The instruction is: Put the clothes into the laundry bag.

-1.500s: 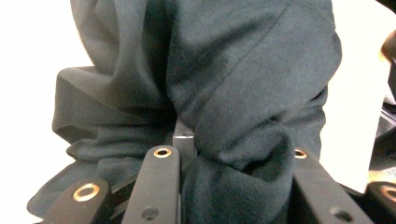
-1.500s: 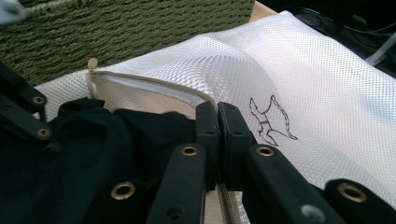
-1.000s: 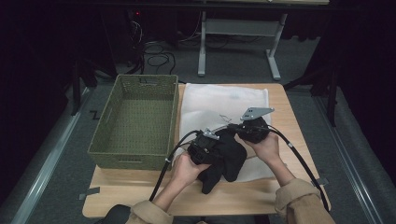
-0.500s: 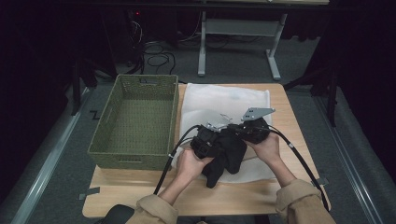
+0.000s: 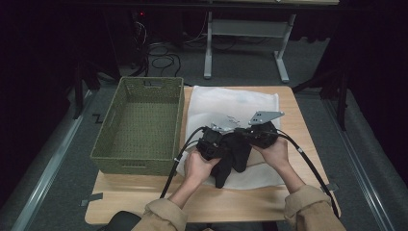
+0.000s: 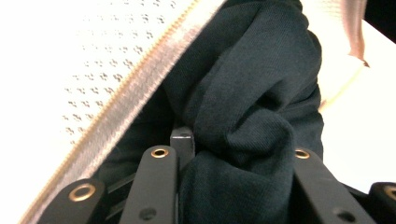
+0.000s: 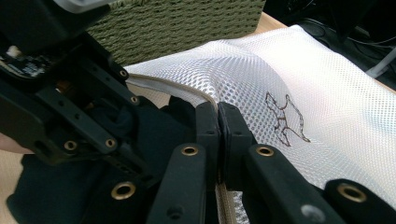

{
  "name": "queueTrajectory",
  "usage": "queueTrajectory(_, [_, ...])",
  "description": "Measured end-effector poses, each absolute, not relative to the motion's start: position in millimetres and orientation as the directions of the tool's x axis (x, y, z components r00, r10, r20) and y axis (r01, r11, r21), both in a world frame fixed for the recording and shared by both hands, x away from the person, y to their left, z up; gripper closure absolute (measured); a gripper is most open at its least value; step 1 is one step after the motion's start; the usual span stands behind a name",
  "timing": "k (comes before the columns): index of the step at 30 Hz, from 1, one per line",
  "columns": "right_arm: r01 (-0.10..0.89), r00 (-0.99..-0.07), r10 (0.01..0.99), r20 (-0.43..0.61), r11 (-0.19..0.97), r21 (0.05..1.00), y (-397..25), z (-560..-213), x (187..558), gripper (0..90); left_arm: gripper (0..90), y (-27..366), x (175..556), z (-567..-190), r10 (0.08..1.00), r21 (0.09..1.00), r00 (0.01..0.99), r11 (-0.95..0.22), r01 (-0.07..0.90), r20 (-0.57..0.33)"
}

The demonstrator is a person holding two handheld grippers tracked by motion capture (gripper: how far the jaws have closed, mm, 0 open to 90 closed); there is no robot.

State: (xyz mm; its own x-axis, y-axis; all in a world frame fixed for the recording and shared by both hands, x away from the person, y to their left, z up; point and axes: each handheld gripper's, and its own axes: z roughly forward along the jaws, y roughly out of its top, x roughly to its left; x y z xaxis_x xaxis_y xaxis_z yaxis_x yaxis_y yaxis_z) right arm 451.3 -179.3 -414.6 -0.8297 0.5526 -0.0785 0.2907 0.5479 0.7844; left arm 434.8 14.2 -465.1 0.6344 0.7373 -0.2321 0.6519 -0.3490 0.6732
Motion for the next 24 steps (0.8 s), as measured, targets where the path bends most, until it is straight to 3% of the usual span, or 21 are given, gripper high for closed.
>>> queueTrajectory(12, [0.292, -0.836, 0.544, -0.077, 0.558, 0.777, -176.3, -419.0, 451.0, 88.9, 66.3, 10.7, 445.7, -479.1, 0.774, 0.675, 0.597, -0.327, 0.662, -0.210])
queueTrajectory(24, [0.290, -0.835, 0.544, -0.085, 0.566, 0.772, -175.1, -422.0, 451.9, 88.9, 39.5, 9.5, 444.3, -478.5, 0.783, 0.694, 0.597, -0.333, 0.638, -0.173])
